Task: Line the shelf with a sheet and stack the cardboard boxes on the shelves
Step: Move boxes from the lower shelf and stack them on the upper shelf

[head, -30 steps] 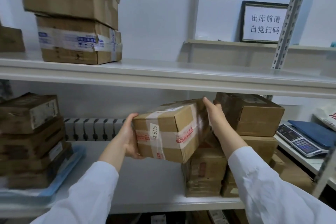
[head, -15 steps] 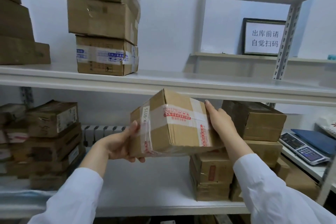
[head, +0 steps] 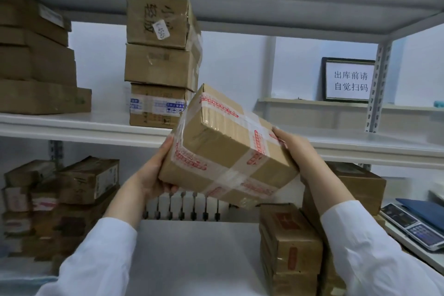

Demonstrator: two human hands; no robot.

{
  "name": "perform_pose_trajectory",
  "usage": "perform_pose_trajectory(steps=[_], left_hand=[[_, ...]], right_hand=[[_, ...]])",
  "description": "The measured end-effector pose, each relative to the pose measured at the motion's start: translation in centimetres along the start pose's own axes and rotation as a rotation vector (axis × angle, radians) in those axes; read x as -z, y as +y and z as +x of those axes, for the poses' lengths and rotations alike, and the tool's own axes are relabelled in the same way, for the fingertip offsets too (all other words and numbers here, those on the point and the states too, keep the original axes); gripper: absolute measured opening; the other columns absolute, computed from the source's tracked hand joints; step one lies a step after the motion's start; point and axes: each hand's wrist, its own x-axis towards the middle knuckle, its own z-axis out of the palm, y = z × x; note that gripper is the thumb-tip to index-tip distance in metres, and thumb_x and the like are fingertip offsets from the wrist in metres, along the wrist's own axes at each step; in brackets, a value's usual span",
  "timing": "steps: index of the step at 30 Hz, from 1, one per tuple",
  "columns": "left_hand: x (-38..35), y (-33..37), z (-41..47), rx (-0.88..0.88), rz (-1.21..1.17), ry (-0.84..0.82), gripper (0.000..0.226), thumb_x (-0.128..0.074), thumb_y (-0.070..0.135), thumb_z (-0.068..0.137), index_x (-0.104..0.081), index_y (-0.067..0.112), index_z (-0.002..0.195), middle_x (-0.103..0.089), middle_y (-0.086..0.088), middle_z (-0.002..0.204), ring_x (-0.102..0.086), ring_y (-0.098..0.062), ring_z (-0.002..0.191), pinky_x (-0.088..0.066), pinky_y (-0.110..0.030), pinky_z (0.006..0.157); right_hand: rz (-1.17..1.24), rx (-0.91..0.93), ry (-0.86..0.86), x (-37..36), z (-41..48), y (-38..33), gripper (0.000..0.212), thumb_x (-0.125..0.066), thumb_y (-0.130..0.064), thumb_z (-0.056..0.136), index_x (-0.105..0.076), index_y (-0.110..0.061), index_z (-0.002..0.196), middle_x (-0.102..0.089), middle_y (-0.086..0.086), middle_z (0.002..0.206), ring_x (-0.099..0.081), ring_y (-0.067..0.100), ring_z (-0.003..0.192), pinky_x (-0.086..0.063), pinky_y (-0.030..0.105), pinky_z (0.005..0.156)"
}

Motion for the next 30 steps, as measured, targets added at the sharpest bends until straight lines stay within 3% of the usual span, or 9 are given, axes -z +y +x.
perform_pose_trajectory(steps=[6,11,14,17,21,24,26,28,30], left_hand=[[0.6,3.0,-0.3,-0.05,-0.22,-0.082,0.068,-0.033,0.069,0.072,-0.059,0.008,0.09,-0.062,-0.016,0.069,-0.05,-0.014,0.028,-0.037,-0.012,0.026],[-0.1,6.2,-0.1,-0.197,-0.244,-0.062,0.066,-0.03,0.068,0.085,-0.061,0.012,0.1,-0.064,-0.015,0.081,-0.054,-0.015,0.034,-0.042,-0.016,0.029],[-0.9,7.5,0.0,-0.259,-0.206,-0.109,0.074,-0.041,0.071,0.075,-0.057,0.016,0.121,-0.064,-0.017,0.104,-0.064,-0.02,0.05,-0.051,-0.023,0.038],[-2.0,8.1,0.5,-0.309,-0.117,-0.049,0.069,-0.064,0.068,0.059,-0.058,0.029,0.116,-0.065,-0.007,0.115,-0.07,-0.025,0.081,-0.058,-0.035,0.05],[-3.9,8.1,1.8,-0.328,0.025,0.043,0.036,-0.055,0.047,0.075,-0.054,0.033,0.108,-0.063,0.002,0.114,-0.061,-0.023,0.106,-0.06,-0.042,0.066],[-4.9,7.6,3.4,-0.348,0.191,0.159,0.026,-0.06,0.041,0.082,-0.052,0.032,0.106,-0.063,0.003,0.109,-0.061,-0.024,0.106,-0.058,-0.041,0.067],[-5.4,7.2,4.3,-0.366,0.3,0.239,0.033,-0.062,0.043,0.082,-0.049,0.03,0.11,-0.061,0.0,0.112,-0.061,-0.023,0.102,-0.058,-0.04,0.069],[-5.7,6.9,5.0,-0.398,0.382,0.315,0.048,-0.063,0.052,0.078,-0.048,0.029,0.118,-0.06,0.001,0.115,-0.06,-0.022,0.102,-0.058,-0.037,0.069],[-5.6,6.7,5.4,-0.394,0.497,0.415,0.076,-0.061,0.067,0.068,-0.045,0.022,0.128,-0.058,0.001,0.12,-0.059,-0.023,0.105,-0.056,-0.041,0.081]], right_hand=[[0.339,0.069,-0.101,1.0,0.2,-2.1,0.026,-0.055,-0.042,0.09,-0.066,-0.018,0.089,-0.064,0.001,0.074,-0.059,0.018,0.063,-0.046,0.027,0.056],[0.719,0.261,-0.161,1.5,0.7,-4.2,0.022,-0.049,-0.034,0.092,-0.063,-0.018,0.084,-0.056,-0.001,0.067,-0.05,0.015,0.059,-0.042,0.023,0.055],[0.899,0.35,-0.195,1.7,1.0,-4.7,0.027,-0.054,-0.033,0.079,-0.063,-0.018,0.099,-0.066,-0.001,0.083,-0.06,0.017,0.075,-0.045,0.027,0.075],[0.632,0.38,-0.118,0.5,1.1,-4.9,0.055,-0.051,-0.043,0.075,-0.05,-0.03,0.128,-0.055,-0.002,0.115,-0.052,0.018,0.104,-0.038,0.031,0.088],[0.377,0.383,-0.065,-1.2,1.1,-4.8,0.048,-0.037,-0.044,0.099,-0.03,-0.035,0.145,-0.03,-0.007,0.151,-0.026,0.025,0.141,-0.023,0.042,0.112],[0.383,0.423,-0.152,-2.3,1.5,-4.3,0.045,-0.035,-0.051,0.097,-0.039,-0.036,0.139,-0.038,-0.01,0.146,-0.034,0.019,0.135,-0.028,0.04,0.114],[0.38,0.481,-0.205,-3.1,1.6,-4.3,0.045,-0.052,-0.051,0.086,-0.049,-0.034,0.127,-0.057,-0.018,0.124,-0.051,0.009,0.116,-0.044,0.026,0.1],[0.336,0.52,-0.227,-3.7,2.4,-3.7,0.053,-0.067,-0.035,0.077,-0.048,-0.03,0.126,-0.065,-0.019,0.112,-0.062,0.008,0.103,-0.053,0.021,0.082],[0.327,0.517,-0.208,-4.1,3.3,-2.9,0.063,-0.073,-0.013,0.079,-0.041,-0.027,0.131,-0.063,-0.004,0.121,-0.063,0.016,0.109,-0.056,0.025,0.084]])
